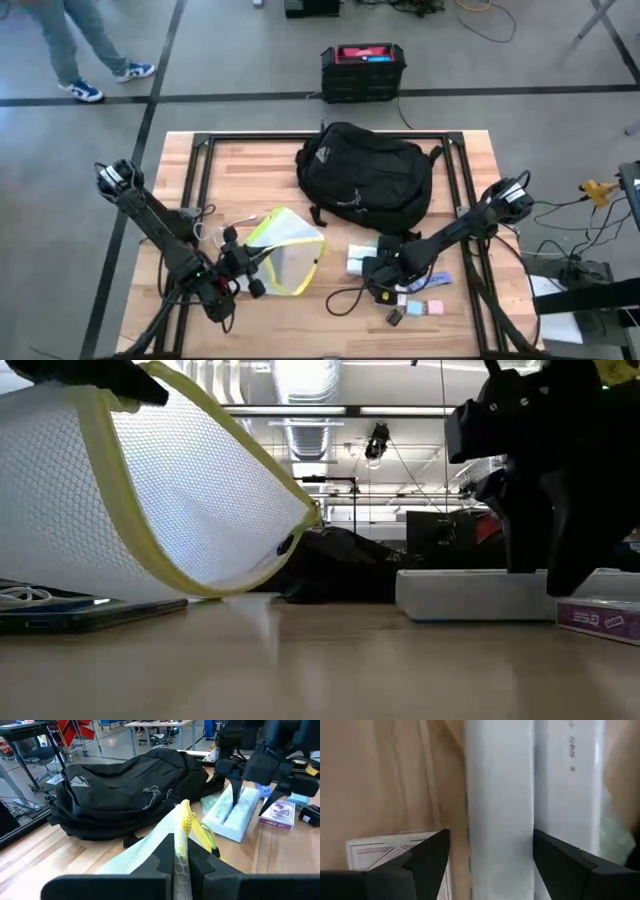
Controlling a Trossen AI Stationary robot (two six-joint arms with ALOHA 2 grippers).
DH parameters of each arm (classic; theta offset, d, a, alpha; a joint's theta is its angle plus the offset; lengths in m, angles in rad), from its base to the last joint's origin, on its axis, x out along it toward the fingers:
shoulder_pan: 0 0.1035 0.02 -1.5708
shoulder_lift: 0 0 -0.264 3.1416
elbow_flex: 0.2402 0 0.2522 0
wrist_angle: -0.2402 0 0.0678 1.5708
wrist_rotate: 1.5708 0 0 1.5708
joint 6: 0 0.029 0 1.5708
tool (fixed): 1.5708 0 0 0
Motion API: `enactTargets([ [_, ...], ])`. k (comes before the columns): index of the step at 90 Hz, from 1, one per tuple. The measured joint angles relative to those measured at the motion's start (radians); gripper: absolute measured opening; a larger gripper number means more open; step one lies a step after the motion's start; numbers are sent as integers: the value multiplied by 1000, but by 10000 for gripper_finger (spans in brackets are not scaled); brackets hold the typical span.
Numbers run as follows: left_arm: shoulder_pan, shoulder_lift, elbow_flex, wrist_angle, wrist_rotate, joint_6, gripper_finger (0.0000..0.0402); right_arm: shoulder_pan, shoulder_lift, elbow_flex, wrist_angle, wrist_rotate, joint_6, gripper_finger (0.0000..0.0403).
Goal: Unpack backpack
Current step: Put the white medicine organizer into the yellow green zip bag
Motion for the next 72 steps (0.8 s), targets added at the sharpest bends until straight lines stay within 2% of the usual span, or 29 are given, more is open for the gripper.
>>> enactTargets([
  [24, 0, 0, 0, 6, 1, -3, 0, -27, 51, 2, -10, 13, -63, 225],
  [44, 0, 0, 0, 15, 1, -3, 0, -44, 51, 2, -9, -9, -79, 152],
  [72, 0, 0, 0, 20, 1, -3, 0, -43, 57, 69, -83, 35, -114, 151],
])
